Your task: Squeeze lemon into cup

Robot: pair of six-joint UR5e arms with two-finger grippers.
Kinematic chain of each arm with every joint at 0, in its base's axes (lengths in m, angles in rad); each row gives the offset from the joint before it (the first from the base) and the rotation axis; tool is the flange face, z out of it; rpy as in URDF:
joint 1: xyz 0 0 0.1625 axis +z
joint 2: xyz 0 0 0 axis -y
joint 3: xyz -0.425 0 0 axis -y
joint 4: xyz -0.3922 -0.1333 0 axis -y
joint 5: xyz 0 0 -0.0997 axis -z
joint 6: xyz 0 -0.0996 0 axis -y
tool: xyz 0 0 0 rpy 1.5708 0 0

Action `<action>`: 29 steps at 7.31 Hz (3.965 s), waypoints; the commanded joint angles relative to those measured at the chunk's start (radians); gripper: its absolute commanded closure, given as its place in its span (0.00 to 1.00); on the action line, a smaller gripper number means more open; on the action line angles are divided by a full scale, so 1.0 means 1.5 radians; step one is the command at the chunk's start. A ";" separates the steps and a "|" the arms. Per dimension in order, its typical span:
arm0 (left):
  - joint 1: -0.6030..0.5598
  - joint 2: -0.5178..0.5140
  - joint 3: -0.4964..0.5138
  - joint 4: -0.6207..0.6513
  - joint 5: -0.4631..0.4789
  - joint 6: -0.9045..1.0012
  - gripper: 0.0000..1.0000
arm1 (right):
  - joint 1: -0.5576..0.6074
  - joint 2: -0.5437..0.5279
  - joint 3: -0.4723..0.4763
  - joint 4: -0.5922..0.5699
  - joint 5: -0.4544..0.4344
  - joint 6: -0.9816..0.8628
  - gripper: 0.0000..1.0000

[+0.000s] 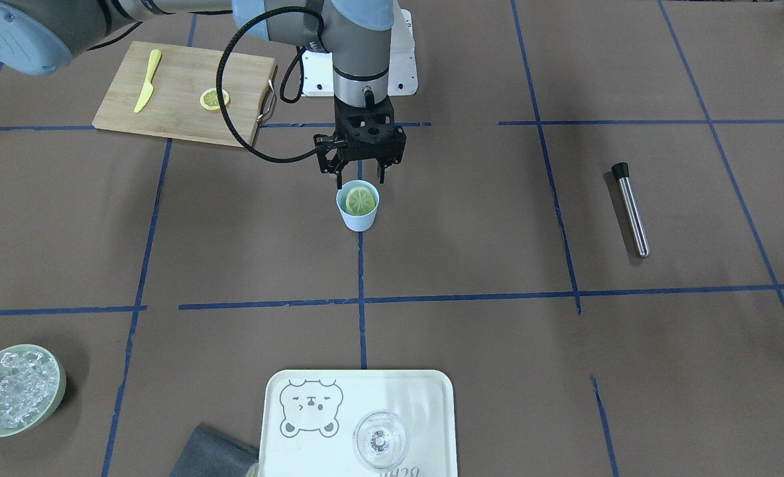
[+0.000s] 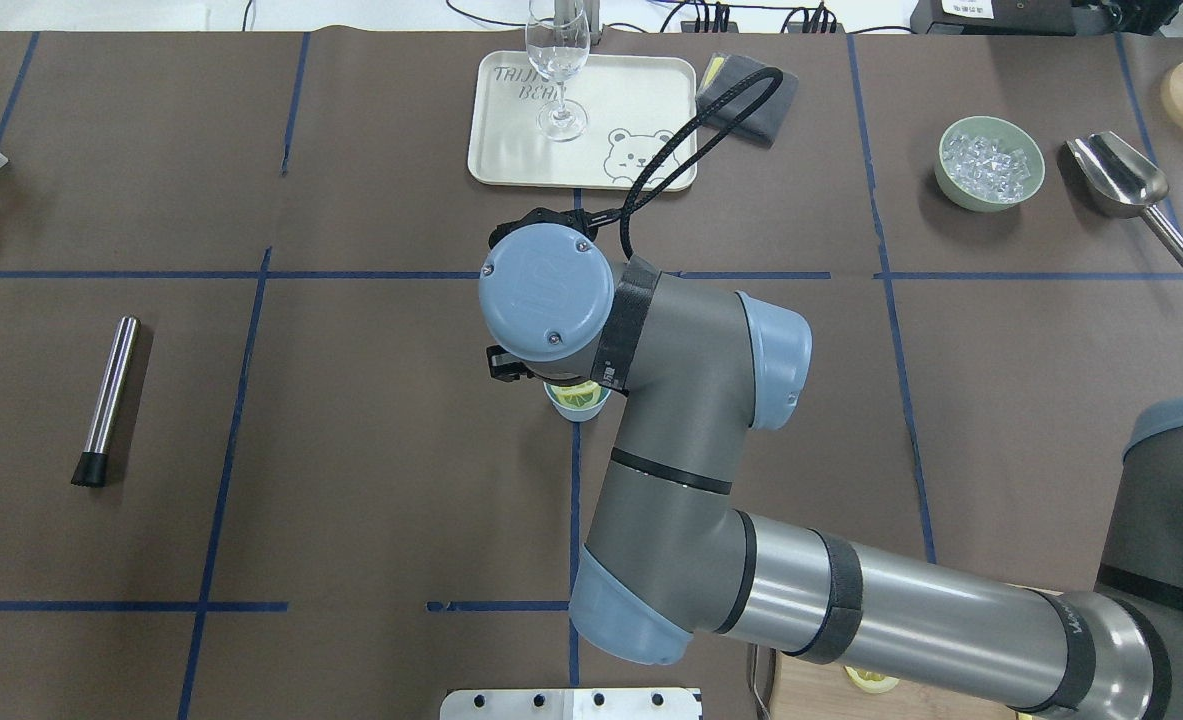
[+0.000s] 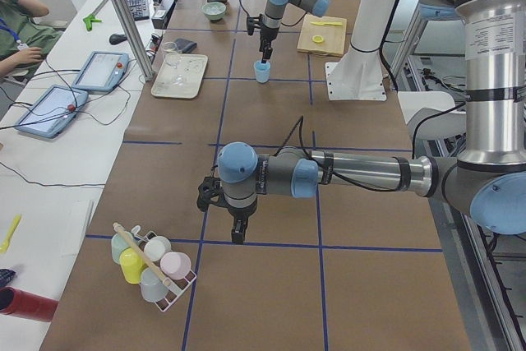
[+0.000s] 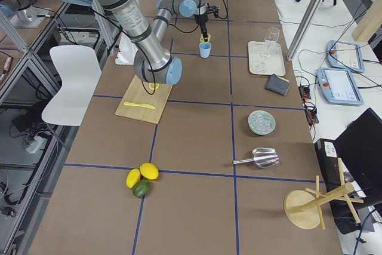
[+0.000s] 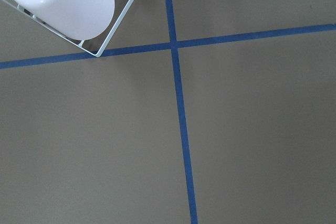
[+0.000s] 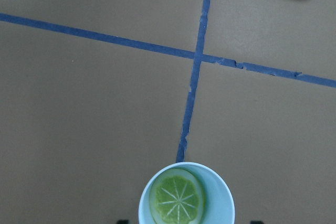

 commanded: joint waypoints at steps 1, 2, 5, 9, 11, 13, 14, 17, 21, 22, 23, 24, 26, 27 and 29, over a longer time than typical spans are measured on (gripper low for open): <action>0.000 -0.001 -0.001 0.000 0.000 0.000 0.00 | 0.000 -0.002 0.007 0.000 0.006 -0.001 0.00; 0.000 -0.002 -0.001 0.000 0.000 0.000 0.00 | 0.007 -0.007 0.020 -0.002 0.009 -0.018 0.00; 0.001 -0.007 -0.004 0.000 0.004 0.002 0.00 | 0.143 -0.127 0.113 -0.003 0.176 -0.276 0.00; 0.005 -0.046 -0.008 -0.005 0.004 -0.001 0.00 | 0.384 -0.402 0.216 -0.004 0.294 -0.614 0.00; 0.004 -0.046 -0.016 -0.069 0.001 0.048 0.00 | 0.484 -0.533 0.216 0.002 0.304 -0.655 0.00; 0.004 -0.039 -0.020 -0.126 0.003 0.062 0.00 | 0.602 -0.620 0.200 0.002 0.324 -0.835 0.00; 0.002 -0.047 -0.032 -0.145 0.005 0.064 0.00 | 0.669 -0.655 0.192 0.001 0.382 -0.899 0.00; 0.004 -0.079 0.023 -0.328 0.001 0.053 0.00 | 0.695 -0.664 0.187 0.002 0.394 -0.902 0.00; 0.089 -0.061 0.025 -0.365 -0.044 -0.120 0.00 | 0.696 -0.667 0.177 0.002 0.393 -0.902 0.00; 0.143 -0.064 0.014 -0.373 -0.032 -0.265 0.00 | 0.696 -0.670 0.177 0.002 0.393 -0.901 0.00; 0.205 -0.064 0.014 -0.374 -0.009 -0.310 0.00 | 0.696 -0.674 0.177 0.002 0.393 -0.901 0.00; 0.237 -0.064 0.014 -0.374 0.050 -0.338 0.00 | 0.696 -0.675 0.177 0.002 0.393 -0.900 0.00; 0.286 -0.070 0.037 -0.375 0.062 -0.364 0.00 | 0.696 -0.679 0.175 0.002 0.393 -0.900 0.00; 0.314 -0.086 0.043 -0.375 0.076 -0.397 0.01 | 0.696 -0.679 0.175 0.002 0.394 -0.899 0.00; 0.388 -0.116 0.067 -0.376 0.128 -0.491 0.11 | 0.697 -0.684 0.175 0.002 0.393 -0.899 0.00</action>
